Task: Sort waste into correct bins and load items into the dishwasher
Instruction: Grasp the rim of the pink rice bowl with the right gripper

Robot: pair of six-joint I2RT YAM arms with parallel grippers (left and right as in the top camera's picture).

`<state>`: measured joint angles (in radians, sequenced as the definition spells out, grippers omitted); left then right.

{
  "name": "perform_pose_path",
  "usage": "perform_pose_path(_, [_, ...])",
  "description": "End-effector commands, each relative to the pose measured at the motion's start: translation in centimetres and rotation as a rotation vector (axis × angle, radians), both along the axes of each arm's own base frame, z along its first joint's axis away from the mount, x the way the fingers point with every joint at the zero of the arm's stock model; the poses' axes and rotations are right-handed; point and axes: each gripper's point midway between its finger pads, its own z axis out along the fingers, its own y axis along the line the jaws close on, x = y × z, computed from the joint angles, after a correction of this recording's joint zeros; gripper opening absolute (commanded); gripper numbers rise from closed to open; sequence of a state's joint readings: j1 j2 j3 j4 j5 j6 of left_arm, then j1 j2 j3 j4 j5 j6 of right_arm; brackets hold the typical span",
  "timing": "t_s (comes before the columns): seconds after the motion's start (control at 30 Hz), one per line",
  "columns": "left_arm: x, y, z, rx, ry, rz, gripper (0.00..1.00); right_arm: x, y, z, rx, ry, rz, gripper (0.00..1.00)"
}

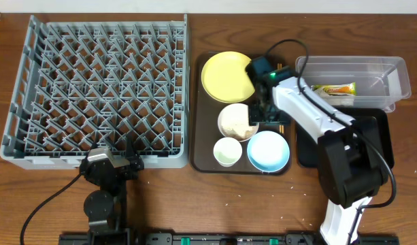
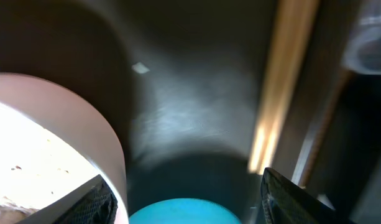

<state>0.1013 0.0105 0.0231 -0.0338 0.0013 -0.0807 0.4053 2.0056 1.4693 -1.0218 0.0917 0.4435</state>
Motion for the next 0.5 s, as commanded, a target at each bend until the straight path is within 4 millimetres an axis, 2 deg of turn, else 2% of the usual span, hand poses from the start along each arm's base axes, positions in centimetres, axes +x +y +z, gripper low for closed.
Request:
perform_pose_path(0.0, [-0.1, 0.3, -1.7, 0.001, 0.053, 0.013, 0.89, 2.2, -0.9, 1.3, -0.012, -0.05, -0.022, 0.7])
perform_pose_path(0.13, [-0.1, 0.3, -1.7, 0.001, 0.053, 0.013, 0.89, 4.0, 0.4, 3.6, 0.044, -0.097, 0.035, 0.7])
perform_pose_path(0.33, [-0.1, 0.3, -1.7, 0.001, 0.053, 0.013, 0.89, 6.3, 5.6, 8.0, 0.208, -0.2, 0.137, 0.7])
perform_pose_path(0.47, [-0.1, 0.3, -1.7, 0.001, 0.053, 0.013, 0.89, 6.1, 9.2, 8.4, 0.266, -0.232, 0.149, 0.64])
